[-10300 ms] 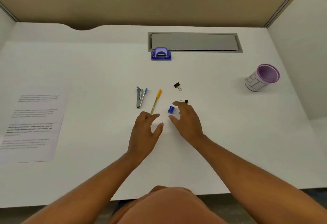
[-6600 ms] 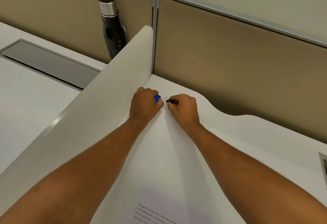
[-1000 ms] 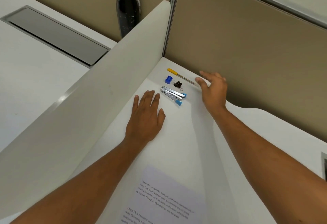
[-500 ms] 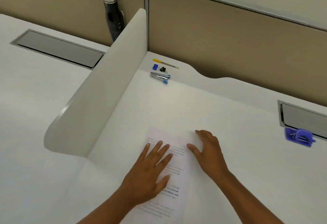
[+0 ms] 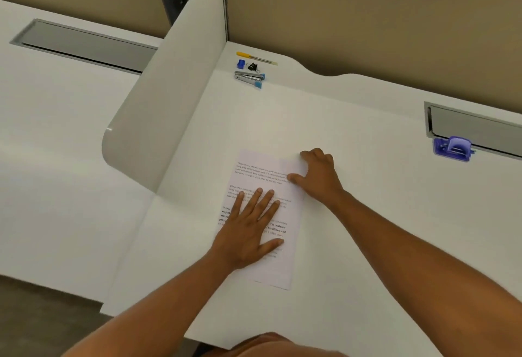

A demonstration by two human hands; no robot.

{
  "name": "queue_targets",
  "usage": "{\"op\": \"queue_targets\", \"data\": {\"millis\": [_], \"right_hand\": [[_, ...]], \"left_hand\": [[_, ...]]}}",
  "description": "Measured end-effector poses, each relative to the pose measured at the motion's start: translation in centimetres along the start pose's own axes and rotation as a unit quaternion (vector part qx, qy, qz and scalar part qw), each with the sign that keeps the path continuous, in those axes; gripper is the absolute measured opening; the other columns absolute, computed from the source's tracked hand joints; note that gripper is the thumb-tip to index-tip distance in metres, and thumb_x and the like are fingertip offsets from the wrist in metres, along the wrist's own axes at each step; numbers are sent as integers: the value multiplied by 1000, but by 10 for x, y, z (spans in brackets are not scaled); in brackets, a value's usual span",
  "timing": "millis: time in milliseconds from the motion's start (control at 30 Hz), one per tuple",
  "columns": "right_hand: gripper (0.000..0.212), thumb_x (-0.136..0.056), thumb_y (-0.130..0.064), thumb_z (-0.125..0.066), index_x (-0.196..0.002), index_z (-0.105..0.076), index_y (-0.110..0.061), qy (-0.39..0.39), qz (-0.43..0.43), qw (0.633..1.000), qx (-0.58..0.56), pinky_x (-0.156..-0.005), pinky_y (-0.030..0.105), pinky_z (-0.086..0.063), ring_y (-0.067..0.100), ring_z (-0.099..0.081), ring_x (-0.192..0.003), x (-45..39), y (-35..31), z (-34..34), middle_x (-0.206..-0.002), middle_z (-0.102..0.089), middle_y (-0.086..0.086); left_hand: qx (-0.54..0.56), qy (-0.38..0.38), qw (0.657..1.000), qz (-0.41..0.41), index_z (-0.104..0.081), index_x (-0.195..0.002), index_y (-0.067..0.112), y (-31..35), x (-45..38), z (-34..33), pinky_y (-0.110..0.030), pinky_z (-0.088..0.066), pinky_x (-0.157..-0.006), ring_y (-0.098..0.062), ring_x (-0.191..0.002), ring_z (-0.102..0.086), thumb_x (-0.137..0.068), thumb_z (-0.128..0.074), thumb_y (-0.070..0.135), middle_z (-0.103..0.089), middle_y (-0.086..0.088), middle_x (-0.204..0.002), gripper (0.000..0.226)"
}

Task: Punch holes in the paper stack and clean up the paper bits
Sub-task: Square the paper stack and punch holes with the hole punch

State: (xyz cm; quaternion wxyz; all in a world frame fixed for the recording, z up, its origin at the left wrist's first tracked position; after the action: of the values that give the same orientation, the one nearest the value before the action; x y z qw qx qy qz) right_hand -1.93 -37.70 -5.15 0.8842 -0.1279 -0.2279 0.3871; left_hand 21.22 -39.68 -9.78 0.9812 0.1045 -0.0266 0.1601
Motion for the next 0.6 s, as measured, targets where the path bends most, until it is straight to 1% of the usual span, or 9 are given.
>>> {"op": "queue_targets", "data": {"millis": [167, 267, 300, 367, 433, 467, 500, 533, 600], "right_hand": [[76, -73, -48, -90, -132, -61, -10, 15, -38, 998, -42, -100, 39, -47, 31, -50, -123, 0, 0, -2, -128, -58, 10], [66, -70, -42, -94, -119, -65, -8, 10, -54, 997, -50, -96, 40, -50, 30, -57, -112, -4, -5, -2, -117, -65, 10], [59, -70, -39, -94, -111, -67, -7, 4, -57, 997, -48, -92, 39, -51, 28, -61, -106, -6, -8, -2, -111, -68, 9], [41, -70, -33, -94, -86, -67, -8, -14, -64, 997, -44, -74, 34, -49, 27, -64, -88, -9, -11, -3, -88, -69, 5], [42, -68, -27, -95, -67, -55, -16, -43, -76, 994, -69, -59, 28, -38, 23, -58, -76, -11, -14, -2, -72, -60, -2], [45, -66, -23, -96, -66, -52, -19, -56, -81, 991, -92, -57, 27, -37, 22, -56, -76, -12, -14, 0, -73, -59, -3], [45, -64, -20, -98, -69, -52, -19, -62, -85, 987, -118, -59, 27, -40, 21, -57, -78, -14, -13, 3, -79, -61, -1], [45, -64, -16, -98, -74, -55, -18, -65, -88, 983, -146, -64, 30, -46, 21, -59, -82, -14, -12, 6, -87, -64, 2], [40, -67, -7, -95, -87, -61, -13, -71, -104, 967, -221, -78, 41, -60, 28, -67, -92, -13, -7, 11, -104, -69, 12]], "left_hand": [[7, 12, 1000, -1, -19, -171, 21, -1, 0, -3, -61, -9, -132, -25, -168, -1, -104, -30, 75, -7, -2, -181, 87], [10, 15, 1000, -2, -16, -171, 21, 0, 1, -3, -60, -8, -133, -25, -168, 0, -104, -28, 76, -6, -2, -181, 87], [11, 16, 1000, -3, -16, -171, 21, 0, 1, -3, -60, -7, -133, -25, -168, 0, -104, -27, 76, -5, -2, -181, 87], [12, 15, 1000, -3, -16, -171, 21, 0, 1, -3, -61, -7, -133, -26, -168, -1, -104, -27, 76, -5, -2, -181, 87], [12, 12, 1000, -3, -17, -171, 20, 0, 1, -3, -61, -7, -132, -26, -167, -1, -104, -26, 76, -6, -3, -181, 87], [12, 8, 1000, -4, -17, -171, 20, 0, 0, -4, -61, -7, -132, -26, -167, -1, -104, -26, 76, -5, -3, -181, 88], [13, 5, 1000, -4, -16, -171, 20, 0, 0, -4, -61, -7, -132, -27, -167, -1, -104, -26, 76, -4, -3, -181, 88], [14, 2, 1000, -3, -15, -171, 20, 0, 0, -4, -62, -6, -132, -27, -167, 0, -104, -25, 76, -3, -3, -181, 88], [16, -5, 1000, -1, -13, -171, 20, 0, 0, -4, -62, -5, -132, -27, -167, 2, -104, -23, 76, -2, -3, -181, 88]]}}
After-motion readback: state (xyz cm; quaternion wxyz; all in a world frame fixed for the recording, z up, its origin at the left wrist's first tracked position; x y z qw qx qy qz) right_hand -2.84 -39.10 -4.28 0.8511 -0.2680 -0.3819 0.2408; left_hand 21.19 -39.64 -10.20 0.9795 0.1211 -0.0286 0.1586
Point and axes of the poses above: each hand's wrist, its own x-axis away from the middle knuckle, its own z-axis out of the back of the hand, y = z × x, the point moved 6 cm from there along -x, towards the middle knuckle
